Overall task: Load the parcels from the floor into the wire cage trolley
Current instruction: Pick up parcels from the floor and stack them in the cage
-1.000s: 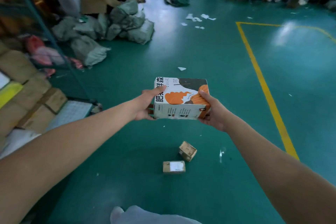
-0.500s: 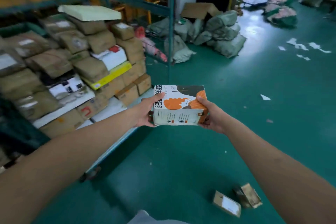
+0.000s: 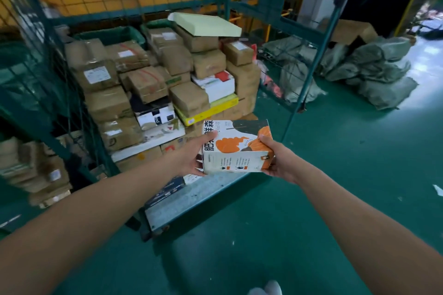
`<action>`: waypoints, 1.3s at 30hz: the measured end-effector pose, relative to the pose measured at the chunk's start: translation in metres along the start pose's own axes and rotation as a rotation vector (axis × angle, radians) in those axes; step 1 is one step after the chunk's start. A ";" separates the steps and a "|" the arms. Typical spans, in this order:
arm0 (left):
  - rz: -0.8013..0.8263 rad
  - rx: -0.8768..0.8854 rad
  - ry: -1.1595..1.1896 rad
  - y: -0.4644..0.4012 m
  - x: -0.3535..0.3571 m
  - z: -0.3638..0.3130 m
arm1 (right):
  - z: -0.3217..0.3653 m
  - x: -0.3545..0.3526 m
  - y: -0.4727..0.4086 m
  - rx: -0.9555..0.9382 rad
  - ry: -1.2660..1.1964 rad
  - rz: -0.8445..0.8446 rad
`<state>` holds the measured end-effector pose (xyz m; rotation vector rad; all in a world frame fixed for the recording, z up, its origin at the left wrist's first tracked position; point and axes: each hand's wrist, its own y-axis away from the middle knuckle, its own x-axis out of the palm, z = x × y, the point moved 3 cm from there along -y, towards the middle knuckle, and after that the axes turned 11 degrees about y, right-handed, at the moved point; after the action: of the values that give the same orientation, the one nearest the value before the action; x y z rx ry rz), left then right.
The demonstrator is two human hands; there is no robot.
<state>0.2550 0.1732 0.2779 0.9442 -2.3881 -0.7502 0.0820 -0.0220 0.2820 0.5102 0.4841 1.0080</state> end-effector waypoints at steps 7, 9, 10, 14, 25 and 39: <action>-0.092 0.032 0.066 -0.054 -0.035 -0.053 | 0.064 0.012 -0.097 -0.022 0.058 0.088; -0.128 0.038 0.092 -0.075 -0.043 -0.067 | 0.083 0.011 -0.126 -0.033 0.090 0.118; -0.140 0.043 0.116 -0.087 -0.046 -0.075 | 0.092 0.010 -0.140 -0.038 0.101 0.137; -0.190 0.036 0.170 -0.131 -0.038 -0.114 | 0.132 -0.011 -0.200 -0.030 0.131 0.192; -0.319 0.115 0.189 -0.224 -0.034 -0.226 | 0.253 -0.045 -0.346 -0.066 0.232 0.343; -0.408 0.107 0.306 -0.318 -0.169 -0.309 | 0.348 0.049 -0.487 0.004 0.396 0.474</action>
<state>0.6971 0.0021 0.2711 1.5012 -2.0081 -0.5689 0.6352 -0.2531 0.2521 0.4372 0.7369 1.5778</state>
